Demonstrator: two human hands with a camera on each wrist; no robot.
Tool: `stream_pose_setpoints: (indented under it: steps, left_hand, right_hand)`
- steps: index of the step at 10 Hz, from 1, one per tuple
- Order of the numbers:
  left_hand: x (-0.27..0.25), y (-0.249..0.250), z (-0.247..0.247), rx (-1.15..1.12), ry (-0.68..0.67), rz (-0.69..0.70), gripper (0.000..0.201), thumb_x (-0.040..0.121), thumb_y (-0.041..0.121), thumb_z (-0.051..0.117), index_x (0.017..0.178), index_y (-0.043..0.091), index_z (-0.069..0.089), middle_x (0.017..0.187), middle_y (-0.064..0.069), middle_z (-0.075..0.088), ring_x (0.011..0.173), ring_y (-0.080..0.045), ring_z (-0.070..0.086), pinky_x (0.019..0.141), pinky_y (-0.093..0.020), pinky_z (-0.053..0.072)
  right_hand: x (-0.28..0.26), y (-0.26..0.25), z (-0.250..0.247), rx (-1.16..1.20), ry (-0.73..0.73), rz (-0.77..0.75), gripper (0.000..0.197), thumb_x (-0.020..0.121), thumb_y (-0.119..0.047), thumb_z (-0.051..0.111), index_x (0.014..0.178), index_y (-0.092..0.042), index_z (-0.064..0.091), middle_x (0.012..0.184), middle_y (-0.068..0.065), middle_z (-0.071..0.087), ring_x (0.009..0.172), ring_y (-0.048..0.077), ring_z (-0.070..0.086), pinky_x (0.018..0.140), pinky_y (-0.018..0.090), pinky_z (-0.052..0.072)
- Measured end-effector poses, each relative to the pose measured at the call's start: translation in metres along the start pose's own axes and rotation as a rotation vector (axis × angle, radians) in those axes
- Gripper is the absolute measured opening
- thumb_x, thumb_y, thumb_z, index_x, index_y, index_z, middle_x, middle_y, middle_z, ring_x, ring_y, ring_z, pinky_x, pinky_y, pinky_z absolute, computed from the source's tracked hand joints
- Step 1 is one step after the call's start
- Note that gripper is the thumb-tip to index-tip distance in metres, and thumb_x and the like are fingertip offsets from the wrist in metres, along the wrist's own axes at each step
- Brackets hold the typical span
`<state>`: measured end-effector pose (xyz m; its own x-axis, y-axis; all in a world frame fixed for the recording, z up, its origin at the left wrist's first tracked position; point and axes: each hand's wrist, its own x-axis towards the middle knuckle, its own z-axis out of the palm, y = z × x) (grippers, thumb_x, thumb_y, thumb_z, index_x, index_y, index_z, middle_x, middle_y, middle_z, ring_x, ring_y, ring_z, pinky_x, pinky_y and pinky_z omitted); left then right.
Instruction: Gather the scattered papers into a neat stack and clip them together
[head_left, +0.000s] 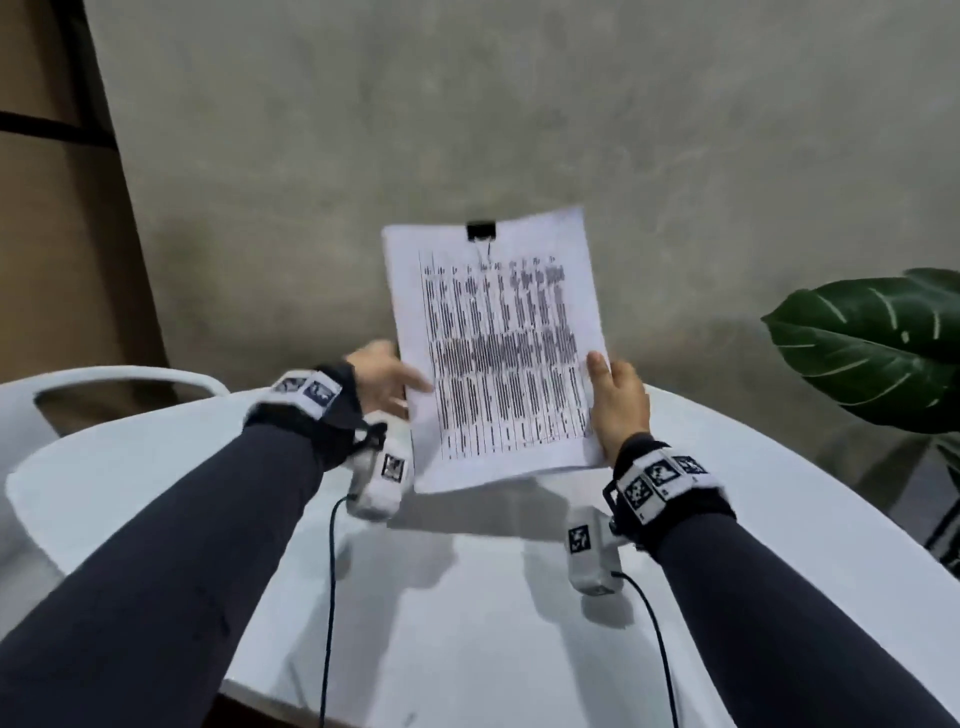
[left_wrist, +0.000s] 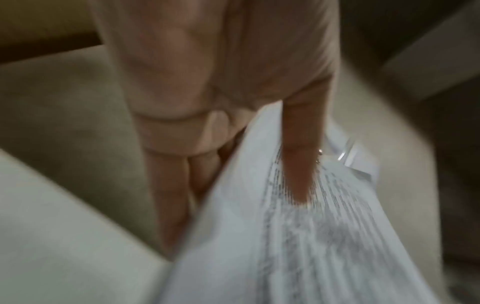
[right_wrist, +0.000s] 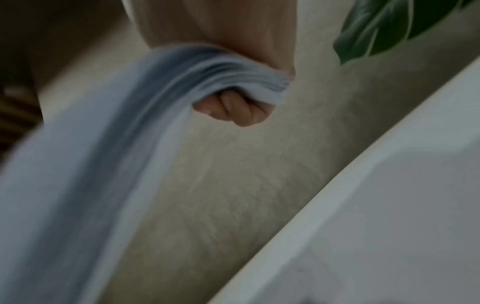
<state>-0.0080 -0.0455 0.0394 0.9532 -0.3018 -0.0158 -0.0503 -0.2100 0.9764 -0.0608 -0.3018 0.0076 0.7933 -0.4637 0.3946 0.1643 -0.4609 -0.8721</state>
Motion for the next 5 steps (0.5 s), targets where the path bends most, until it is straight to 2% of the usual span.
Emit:
stream_pose_setpoints:
  steps: [1,2,3,4,5]
  left_hand:
    - [0.021,-0.044,-0.001,0.219,0.051,-0.111,0.024,0.074,-0.021,0.055,0.082,0.001,0.057,0.062,-0.01,0.057,0.037,-0.011,0.054,0.049,-0.026,0.051]
    - [0.03,-0.07,0.005,0.363,0.059,-0.204,0.021,0.073,-0.019,0.058,0.072,0.002,0.06,0.059,-0.011,0.058,0.05,-0.021,0.056,0.055,-0.025,0.051]
    - [0.036,-0.087,0.001,0.394,0.008,-0.3,0.023,0.073,-0.018,0.06,0.063,0.003,0.061,0.071,-0.017,0.054,0.066,-0.026,0.053,0.071,-0.04,0.049]
    - [0.034,-0.09,-0.007,0.395,-0.053,-0.35,0.015,0.077,-0.011,0.063,0.083,0.002,0.067,0.08,-0.019,0.059,0.07,-0.029,0.058,0.081,-0.048,0.052]
    - [0.024,-0.079,-0.011,0.466,-0.041,-0.363,0.061,0.081,0.007,0.069,0.135,0.005,0.041,0.114,-0.019,0.058,0.1,-0.031,0.058,0.081,-0.037,0.051]
  right_hand:
    - [0.004,0.02,0.014,-0.206,-0.14,0.141,0.038,0.101,-0.031,0.036,0.099,0.001,0.056,0.11,0.026,0.059,0.109,0.035,0.055,0.079,0.032,0.035]
    - [0.001,0.033,0.024,-0.45,-0.378,0.319,0.048,0.102,-0.03,0.033,0.125,0.008,0.052,0.132,0.026,0.053,0.122,0.034,0.05,0.095,0.031,0.039]
    - [0.0,0.035,0.027,-0.628,-0.569,0.362,0.044,0.1,-0.027,0.038,0.13,0.003,0.05,0.135,0.021,0.052,0.125,0.03,0.05,0.097,0.03,0.041]
    - [-0.001,0.038,0.024,-0.772,-0.647,0.334,0.031,0.097,-0.03,0.044,0.106,-0.003,0.057,0.112,0.019,0.059,0.1,0.027,0.056,0.083,0.029,0.042]
    - [-0.003,0.037,0.012,-0.836,-0.65,0.291,0.031,0.091,-0.034,0.052,0.079,-0.006,0.057,0.108,0.018,0.067,0.082,0.025,0.056,0.079,0.03,0.048]
